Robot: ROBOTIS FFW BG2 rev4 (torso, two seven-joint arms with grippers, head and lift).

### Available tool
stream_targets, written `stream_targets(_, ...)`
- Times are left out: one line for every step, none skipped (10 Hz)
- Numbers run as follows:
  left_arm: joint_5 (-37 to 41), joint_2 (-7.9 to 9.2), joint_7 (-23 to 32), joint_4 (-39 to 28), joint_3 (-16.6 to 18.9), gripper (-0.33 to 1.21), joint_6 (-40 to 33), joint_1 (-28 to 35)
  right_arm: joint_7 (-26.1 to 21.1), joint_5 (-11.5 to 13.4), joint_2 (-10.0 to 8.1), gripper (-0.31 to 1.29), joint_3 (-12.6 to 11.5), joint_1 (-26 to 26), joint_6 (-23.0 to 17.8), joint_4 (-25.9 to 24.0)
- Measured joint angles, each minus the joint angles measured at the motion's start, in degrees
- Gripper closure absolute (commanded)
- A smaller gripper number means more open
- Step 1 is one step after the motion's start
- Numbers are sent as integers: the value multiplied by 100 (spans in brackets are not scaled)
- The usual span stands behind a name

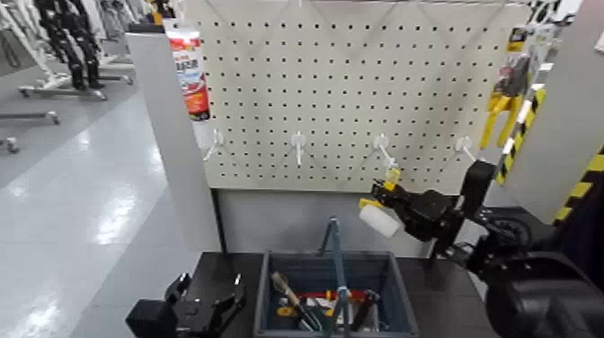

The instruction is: Put the yellow roller into the crate.

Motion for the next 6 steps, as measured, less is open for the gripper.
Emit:
stream_targets(0, -1, 0, -3, 1, 10, -3, 5, -12, -23, 19, 128, -53, 108, 68, -206)
stream_targets(0, -6, 0, -6, 1, 10, -8, 7, -25, -39, 36, 128, -114, 205, 137, -397)
stream_targets(0, -8, 0, -7, 1, 10, -9, 7, -42, -55, 51, 128, -172, 300, 195, -579)
stream_targets(0, -9, 0, -7, 1, 10, -9, 7, -60, -78, 65, 128, -219, 386, 245, -757)
stream_targets(0, -9, 0, -7, 5, 10, -9, 11, -83, -114, 92, 128, -295, 517, 336, -1018)
stream_targets(0, -9, 0, -8, 11, 10, -9, 15, -94, -207, 131, 128, -376, 657, 419, -1220)
